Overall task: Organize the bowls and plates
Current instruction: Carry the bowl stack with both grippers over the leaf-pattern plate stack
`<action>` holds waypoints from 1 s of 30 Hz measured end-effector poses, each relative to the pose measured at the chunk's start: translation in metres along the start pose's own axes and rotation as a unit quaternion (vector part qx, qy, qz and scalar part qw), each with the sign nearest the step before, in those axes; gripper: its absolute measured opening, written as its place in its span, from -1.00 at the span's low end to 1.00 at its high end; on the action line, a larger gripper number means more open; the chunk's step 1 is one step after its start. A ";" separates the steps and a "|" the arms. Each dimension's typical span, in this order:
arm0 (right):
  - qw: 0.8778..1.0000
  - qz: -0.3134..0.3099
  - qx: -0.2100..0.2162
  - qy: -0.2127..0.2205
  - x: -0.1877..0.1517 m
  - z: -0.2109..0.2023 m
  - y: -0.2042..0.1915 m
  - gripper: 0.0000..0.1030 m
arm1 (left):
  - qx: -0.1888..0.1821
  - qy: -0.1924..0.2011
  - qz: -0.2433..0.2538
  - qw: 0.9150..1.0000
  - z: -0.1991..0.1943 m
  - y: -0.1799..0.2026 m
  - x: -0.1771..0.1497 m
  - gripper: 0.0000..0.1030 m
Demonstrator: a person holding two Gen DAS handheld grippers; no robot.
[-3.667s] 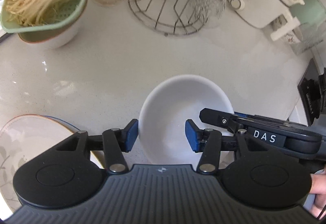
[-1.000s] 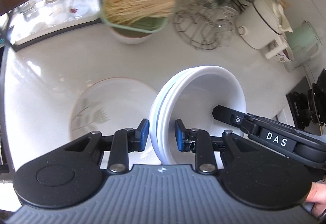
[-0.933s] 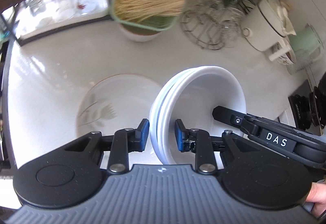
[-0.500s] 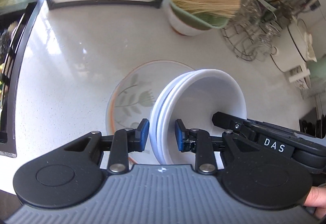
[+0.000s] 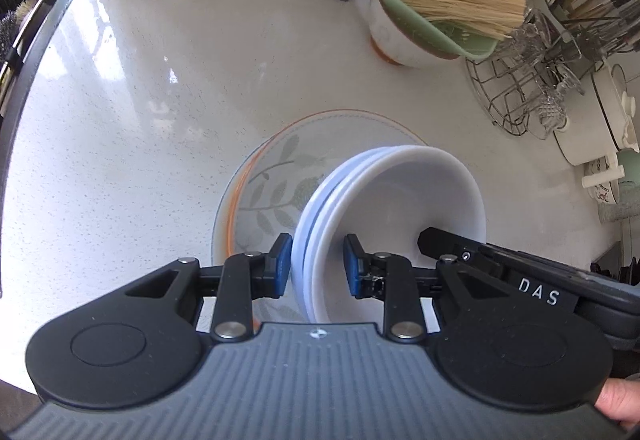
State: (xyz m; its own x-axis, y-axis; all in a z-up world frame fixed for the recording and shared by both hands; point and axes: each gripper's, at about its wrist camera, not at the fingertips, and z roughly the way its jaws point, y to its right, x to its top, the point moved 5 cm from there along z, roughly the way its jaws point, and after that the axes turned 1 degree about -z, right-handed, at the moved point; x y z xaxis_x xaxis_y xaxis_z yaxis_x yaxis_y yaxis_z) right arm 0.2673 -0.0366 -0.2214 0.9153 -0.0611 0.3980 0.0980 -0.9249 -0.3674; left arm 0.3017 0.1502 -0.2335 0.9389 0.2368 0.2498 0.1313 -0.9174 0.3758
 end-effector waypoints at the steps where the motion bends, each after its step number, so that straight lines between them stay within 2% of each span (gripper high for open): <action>1: 1.000 -0.001 -0.002 -0.001 0.000 0.002 0.001 -0.72 | 0.000 -0.002 -0.001 1.000 0.002 0.000 0.001 -0.40; 12: 0.999 0.029 0.004 0.013 0.006 0.002 0.018 -0.72 | 0.014 -0.016 0.019 1.000 0.011 0.013 0.006 -0.38; 17: 0.999 0.038 0.000 0.031 0.011 -0.006 0.024 -0.68 | 0.022 -0.009 0.037 0.999 0.003 0.018 0.009 -0.06; 18: 0.999 0.039 0.001 0.035 0.011 -0.008 0.025 -0.60 | 0.024 -0.006 0.042 0.999 0.001 0.019 0.010 -0.04; 21: 0.998 0.040 -0.004 0.054 0.013 -0.016 0.025 -0.13 | 0.023 0.003 0.052 0.998 -0.007 0.024 0.014 -0.03; 22: 0.997 0.038 -0.002 0.061 0.014 -0.020 0.024 -0.08 | 0.020 0.008 0.054 0.998 -0.011 0.025 0.016 -0.03; 30: 0.994 0.039 0.000 0.105 0.018 -0.053 0.022 -0.09 | 0.016 0.050 0.079 0.996 -0.049 0.041 0.025 -0.03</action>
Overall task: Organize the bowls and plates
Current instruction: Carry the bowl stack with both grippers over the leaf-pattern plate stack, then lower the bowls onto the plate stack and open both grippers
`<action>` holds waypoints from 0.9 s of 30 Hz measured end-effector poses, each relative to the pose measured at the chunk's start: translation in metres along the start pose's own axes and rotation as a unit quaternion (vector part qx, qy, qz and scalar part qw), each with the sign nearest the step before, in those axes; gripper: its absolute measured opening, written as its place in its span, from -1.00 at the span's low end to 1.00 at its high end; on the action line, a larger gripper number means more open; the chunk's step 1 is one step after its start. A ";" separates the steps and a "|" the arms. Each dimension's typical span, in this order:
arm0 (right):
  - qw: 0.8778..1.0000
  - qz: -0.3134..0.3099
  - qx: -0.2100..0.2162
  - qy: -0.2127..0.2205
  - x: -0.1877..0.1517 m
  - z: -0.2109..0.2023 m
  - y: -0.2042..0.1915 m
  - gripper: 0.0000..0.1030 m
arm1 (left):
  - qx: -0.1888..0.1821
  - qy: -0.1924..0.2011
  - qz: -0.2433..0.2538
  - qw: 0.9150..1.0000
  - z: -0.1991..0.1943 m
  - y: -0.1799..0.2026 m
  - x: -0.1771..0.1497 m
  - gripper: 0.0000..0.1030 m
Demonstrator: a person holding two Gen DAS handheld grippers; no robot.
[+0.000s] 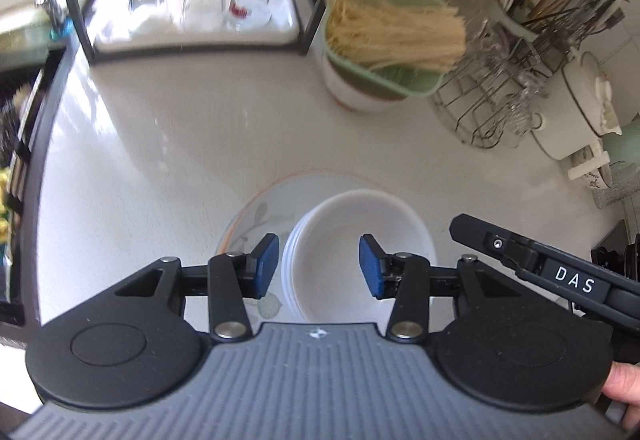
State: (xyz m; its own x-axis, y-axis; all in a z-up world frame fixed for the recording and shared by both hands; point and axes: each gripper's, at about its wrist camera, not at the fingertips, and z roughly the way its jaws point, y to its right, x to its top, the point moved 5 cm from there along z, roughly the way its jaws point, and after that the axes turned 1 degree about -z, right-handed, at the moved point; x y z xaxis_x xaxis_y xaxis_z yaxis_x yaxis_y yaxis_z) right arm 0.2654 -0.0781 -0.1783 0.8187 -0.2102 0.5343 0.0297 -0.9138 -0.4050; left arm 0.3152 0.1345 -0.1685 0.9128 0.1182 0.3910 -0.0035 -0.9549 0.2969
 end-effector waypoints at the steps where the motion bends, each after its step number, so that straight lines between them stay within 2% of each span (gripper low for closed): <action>1: 1.000 -0.001 0.000 0.005 0.001 -0.005 0.000 -0.09 | 0.003 0.006 0.006 1.000 -0.006 0.003 0.001 -0.03; 9: 0.997 -0.044 0.000 0.064 0.014 -0.052 -0.015 -0.08 | 0.001 0.041 0.032 0.999 -0.045 0.022 0.005 -0.03; 14: 0.991 -0.084 0.000 0.106 0.021 -0.086 -0.024 -0.08 | 0.022 0.096 0.036 0.994 -0.081 0.034 -0.002 -0.03; 22: 0.978 -0.128 0.018 0.165 0.017 -0.138 -0.030 -0.09 | 0.047 0.144 0.001 0.988 -0.131 0.046 -0.036 -0.03; 27: 0.969 -0.155 0.017 0.194 0.004 -0.168 -0.029 -0.08 | 0.044 0.173 -0.009 0.984 -0.150 0.058 -0.061 -0.02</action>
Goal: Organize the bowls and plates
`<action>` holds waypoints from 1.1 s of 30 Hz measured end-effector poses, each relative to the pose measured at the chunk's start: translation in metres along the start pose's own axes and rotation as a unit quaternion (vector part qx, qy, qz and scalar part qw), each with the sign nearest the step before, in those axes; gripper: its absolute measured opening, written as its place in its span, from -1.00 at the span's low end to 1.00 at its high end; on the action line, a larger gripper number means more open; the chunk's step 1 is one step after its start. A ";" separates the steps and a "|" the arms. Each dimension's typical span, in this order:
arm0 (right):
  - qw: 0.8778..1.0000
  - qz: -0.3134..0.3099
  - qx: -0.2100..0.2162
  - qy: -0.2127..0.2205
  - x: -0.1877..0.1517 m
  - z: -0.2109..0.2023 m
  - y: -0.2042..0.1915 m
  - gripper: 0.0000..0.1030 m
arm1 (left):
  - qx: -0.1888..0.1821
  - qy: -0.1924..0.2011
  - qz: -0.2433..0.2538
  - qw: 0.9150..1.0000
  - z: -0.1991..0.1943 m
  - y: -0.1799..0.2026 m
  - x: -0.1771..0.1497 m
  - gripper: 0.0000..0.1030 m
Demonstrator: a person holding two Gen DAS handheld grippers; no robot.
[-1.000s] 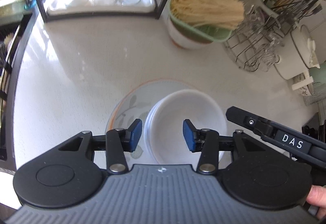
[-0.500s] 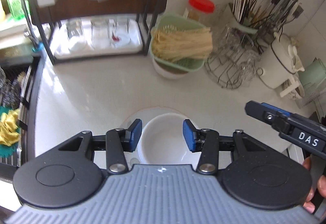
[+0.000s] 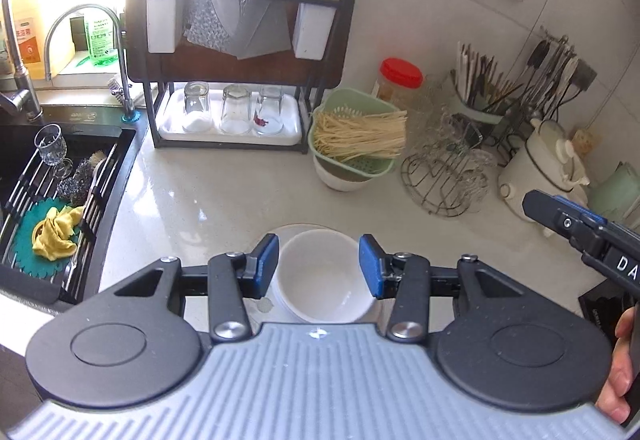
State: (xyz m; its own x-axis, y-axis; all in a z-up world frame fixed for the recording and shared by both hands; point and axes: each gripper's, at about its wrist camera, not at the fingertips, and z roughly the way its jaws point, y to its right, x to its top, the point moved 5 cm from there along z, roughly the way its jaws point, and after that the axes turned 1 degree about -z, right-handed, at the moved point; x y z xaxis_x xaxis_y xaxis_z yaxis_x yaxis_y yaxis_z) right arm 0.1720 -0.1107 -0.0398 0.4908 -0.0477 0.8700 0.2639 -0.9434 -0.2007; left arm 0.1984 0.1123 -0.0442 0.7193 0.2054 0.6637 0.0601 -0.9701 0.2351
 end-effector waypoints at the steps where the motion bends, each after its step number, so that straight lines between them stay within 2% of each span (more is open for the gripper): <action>1: 1.000 -0.013 -0.002 0.011 -0.001 -0.007 -0.002 -0.08 | 0.001 0.006 -0.001 1.000 -0.006 0.002 -0.004 -0.02; 4: 0.999 -0.038 -0.002 0.030 -0.004 -0.025 -0.007 -0.03 | 0.005 0.022 0.000 1.000 -0.021 0.009 -0.015 -0.02; 8: 0.998 -0.044 0.005 0.034 -0.014 -0.040 -0.008 -0.03 | 0.013 0.031 0.000 0.999 -0.037 0.015 -0.029 -0.02; 13: 0.999 -0.039 0.011 0.029 -0.030 -0.057 -0.004 -0.03 | 0.018 0.041 -0.003 0.999 -0.056 0.020 -0.050 0.11; 16: 0.999 -0.043 0.011 0.031 -0.039 -0.069 -0.003 -0.01 | 0.025 0.047 -0.002 0.999 -0.068 0.024 -0.063 0.27; 17: 0.998 -0.044 0.011 0.031 -0.041 -0.073 -0.003 0.03 | 0.027 0.048 0.000 0.998 -0.071 0.025 -0.067 0.35; 19: 0.998 -0.046 0.006 0.037 -0.046 -0.082 -0.001 0.40 | 0.034 0.048 0.003 0.998 -0.077 0.028 -0.075 0.48; 21: 0.998 -0.046 0.001 0.047 -0.050 -0.090 0.002 0.54 | 0.041 0.047 0.007 0.998 -0.083 0.031 -0.085 0.70; 26: 0.998 -0.042 -0.007 0.044 -0.064 -0.105 0.011 0.57 | 0.053 0.050 0.018 0.997 -0.096 0.038 -0.106 0.91; 27: 0.998 -0.038 -0.004 0.040 -0.067 -0.107 0.013 0.66 | 0.055 0.051 0.020 0.997 -0.099 0.040 -0.110 0.93; 28: 0.999 -0.033 -0.001 0.038 -0.071 -0.109 0.014 0.74 | 0.055 0.050 0.022 0.997 -0.101 0.041 -0.115 0.94; 33: 0.999 -0.019 0.004 0.027 -0.087 -0.120 0.018 0.75 | 0.057 0.046 0.019 0.997 -0.110 0.045 -0.133 0.95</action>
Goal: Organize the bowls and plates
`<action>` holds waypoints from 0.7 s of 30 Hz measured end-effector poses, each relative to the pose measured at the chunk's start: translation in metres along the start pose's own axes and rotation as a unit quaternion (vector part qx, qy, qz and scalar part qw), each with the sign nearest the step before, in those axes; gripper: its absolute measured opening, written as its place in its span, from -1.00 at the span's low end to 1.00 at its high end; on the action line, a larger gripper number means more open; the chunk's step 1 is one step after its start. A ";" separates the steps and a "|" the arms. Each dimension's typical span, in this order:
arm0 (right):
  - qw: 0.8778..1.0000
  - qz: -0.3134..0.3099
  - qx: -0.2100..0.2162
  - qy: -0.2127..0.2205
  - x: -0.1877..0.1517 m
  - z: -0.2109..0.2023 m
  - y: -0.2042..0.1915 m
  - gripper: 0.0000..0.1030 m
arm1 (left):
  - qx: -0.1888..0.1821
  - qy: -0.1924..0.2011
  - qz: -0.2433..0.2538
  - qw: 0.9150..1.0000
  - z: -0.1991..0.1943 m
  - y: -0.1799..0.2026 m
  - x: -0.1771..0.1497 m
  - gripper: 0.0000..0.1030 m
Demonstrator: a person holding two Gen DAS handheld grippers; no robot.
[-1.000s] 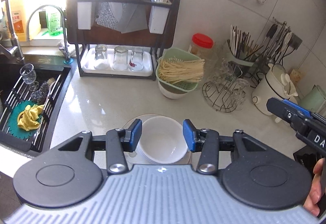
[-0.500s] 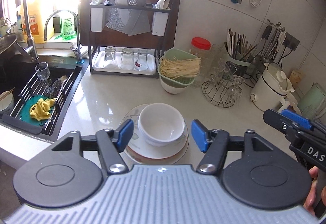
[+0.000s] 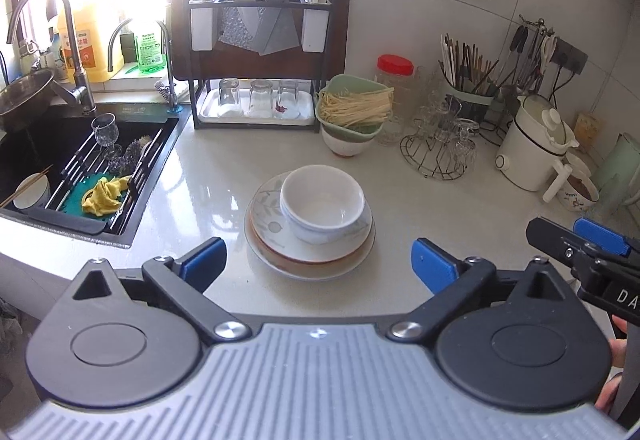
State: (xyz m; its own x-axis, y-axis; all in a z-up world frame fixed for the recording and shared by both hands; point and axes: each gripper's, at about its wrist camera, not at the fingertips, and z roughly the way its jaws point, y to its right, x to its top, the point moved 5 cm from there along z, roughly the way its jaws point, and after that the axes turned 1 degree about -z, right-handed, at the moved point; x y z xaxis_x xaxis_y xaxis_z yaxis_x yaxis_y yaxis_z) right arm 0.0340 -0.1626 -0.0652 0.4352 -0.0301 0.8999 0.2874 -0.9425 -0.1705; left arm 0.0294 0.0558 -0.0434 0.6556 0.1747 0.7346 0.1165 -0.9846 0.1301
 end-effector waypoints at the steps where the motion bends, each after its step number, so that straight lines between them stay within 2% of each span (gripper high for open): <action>1: 1.000 0.000 -0.001 0.001 -0.003 -0.003 0.000 0.75 | 0.000 0.000 -0.001 1.000 -0.003 0.001 -0.003 0.95; 12: 1.000 0.012 0.004 -0.011 -0.023 -0.020 0.002 0.75 | 0.007 0.008 0.004 1.000 -0.023 0.005 -0.019 0.96; 21: 1.000 0.014 -0.004 -0.001 -0.025 -0.032 0.003 0.75 | 0.019 0.009 0.003 1.000 -0.030 0.002 -0.029 0.96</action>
State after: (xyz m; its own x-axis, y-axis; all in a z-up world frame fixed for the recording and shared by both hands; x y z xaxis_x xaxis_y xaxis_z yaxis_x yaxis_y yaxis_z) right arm -0.0031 -0.1753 -0.0754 0.4447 -0.0556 0.8940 0.2676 -0.9442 -0.1919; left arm -0.0117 0.0488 -0.0444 0.6430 0.1683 0.7472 0.1407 -0.9849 0.1007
